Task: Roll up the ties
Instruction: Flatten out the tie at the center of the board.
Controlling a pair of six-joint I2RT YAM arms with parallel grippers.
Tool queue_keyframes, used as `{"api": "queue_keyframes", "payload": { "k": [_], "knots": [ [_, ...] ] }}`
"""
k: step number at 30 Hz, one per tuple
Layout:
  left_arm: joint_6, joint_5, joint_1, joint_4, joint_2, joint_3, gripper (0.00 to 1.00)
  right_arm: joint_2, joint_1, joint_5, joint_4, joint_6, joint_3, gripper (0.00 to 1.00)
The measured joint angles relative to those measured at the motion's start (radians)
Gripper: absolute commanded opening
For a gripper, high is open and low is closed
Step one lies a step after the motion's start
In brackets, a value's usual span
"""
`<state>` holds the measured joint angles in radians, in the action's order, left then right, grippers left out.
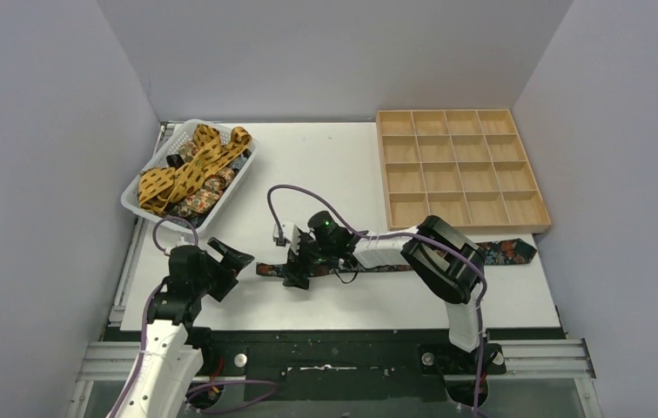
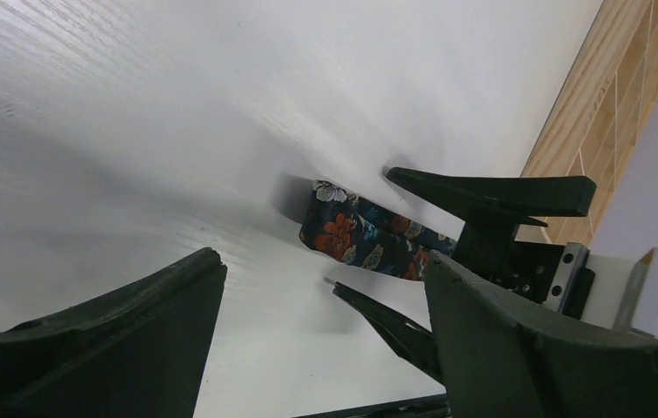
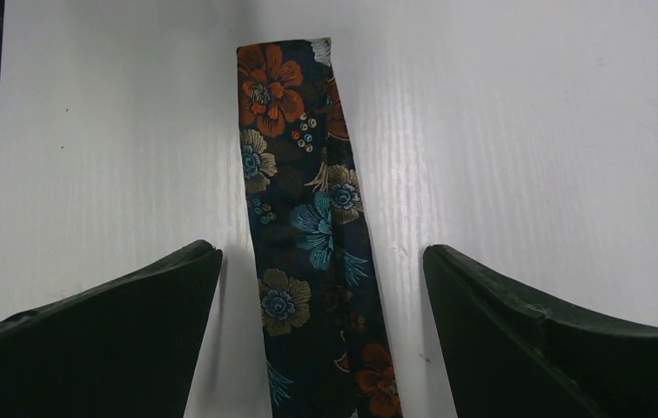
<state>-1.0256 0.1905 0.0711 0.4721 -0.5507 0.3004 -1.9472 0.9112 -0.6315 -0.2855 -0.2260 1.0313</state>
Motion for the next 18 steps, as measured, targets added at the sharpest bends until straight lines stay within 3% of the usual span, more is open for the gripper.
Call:
{"api": "queue_keyframes", "payload": {
  "k": [4,15,18],
  "knots": [
    [-0.009,0.002,0.0,0.003,0.001,0.0,0.82,-0.042,0.0,-0.021,-0.006,-0.028,0.021,0.67],
    [-0.01,0.054,0.0,-0.105,-0.014,-0.077,0.8,-0.054,0.0,-0.08,0.009,-0.103,0.023,0.23],
    [-0.01,0.066,0.0,-0.136,-0.022,-0.11,0.78,-0.053,0.002,-0.126,0.01,-0.103,0.016,0.28]
  ]
}}
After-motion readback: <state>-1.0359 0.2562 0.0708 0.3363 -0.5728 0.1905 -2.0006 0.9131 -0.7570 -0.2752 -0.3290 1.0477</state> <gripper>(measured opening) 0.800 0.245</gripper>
